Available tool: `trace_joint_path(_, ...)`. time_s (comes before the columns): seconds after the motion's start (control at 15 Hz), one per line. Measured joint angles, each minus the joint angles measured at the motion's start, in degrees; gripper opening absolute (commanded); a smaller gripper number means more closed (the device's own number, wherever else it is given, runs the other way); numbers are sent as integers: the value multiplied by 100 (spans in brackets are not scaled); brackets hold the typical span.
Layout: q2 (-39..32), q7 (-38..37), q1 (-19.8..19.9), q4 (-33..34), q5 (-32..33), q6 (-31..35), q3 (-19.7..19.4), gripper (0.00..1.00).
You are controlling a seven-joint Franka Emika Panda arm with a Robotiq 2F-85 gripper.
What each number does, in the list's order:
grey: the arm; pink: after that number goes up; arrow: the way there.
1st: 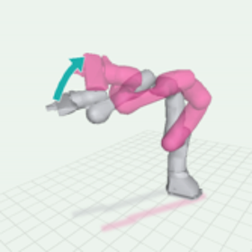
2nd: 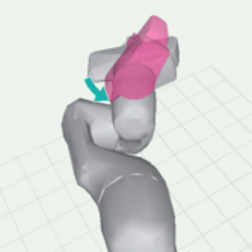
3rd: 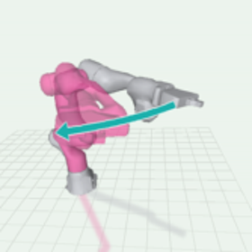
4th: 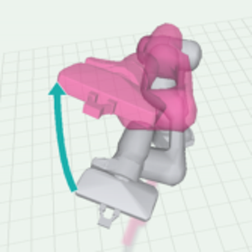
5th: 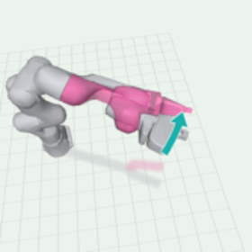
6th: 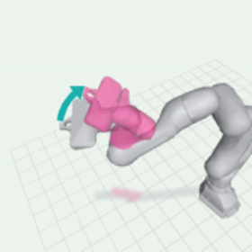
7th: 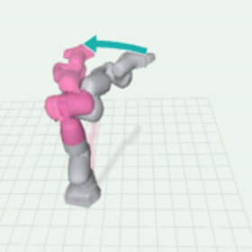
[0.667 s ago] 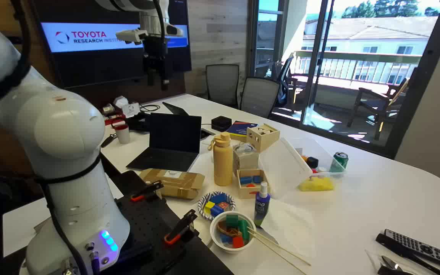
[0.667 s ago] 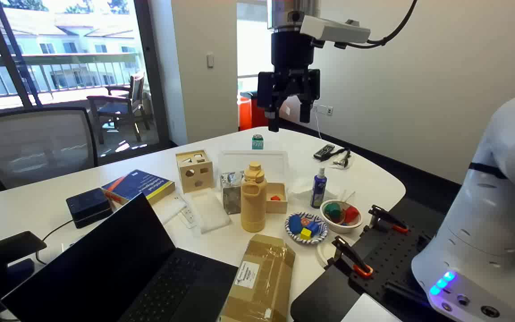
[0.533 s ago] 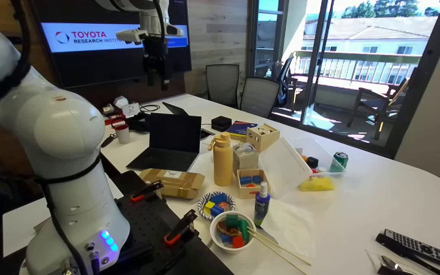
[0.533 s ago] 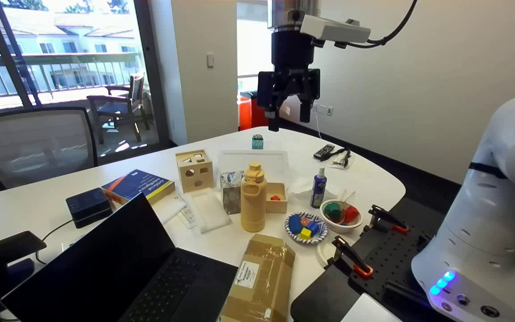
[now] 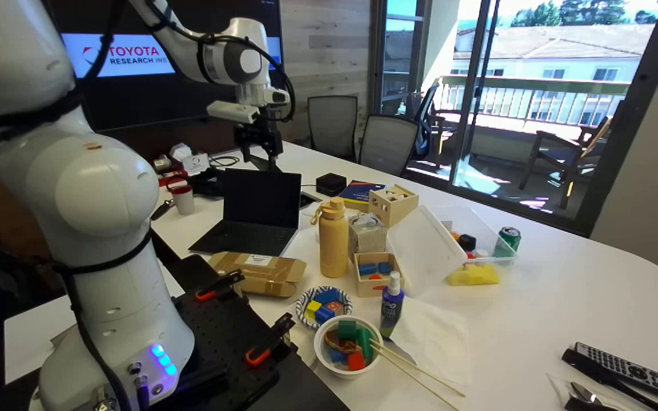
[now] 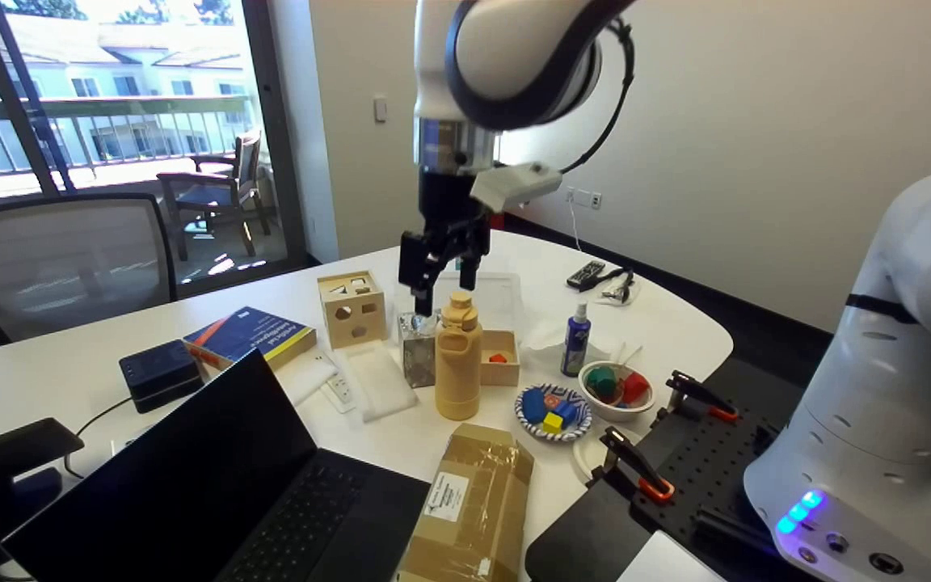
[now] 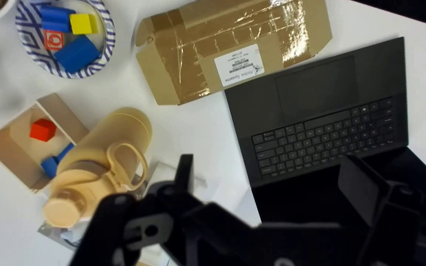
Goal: Press a button on the keyboard of the laptop
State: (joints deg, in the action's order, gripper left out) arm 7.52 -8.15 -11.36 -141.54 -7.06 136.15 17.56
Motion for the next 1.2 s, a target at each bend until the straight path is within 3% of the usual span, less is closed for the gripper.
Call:
trace_joint_path(0.33, -2049, -219, -270, 723, 941, 1190, 10, 100)
trace_joint_path(0.73, -4246, -391, -1244, 2600, 1358, 1321, -302, 100)
trace_joint_path(0.8, -4576, -391, -1397, 2948, 1358, 1321, -343, 75)
trace_joint_path(0.93, -5203, -399, -1662, 3621, 1347, 1321, -413, 66)
trace_joint_path(1.2, -6017, -611, -1991, 4509, 1294, 1320, -536, 34)
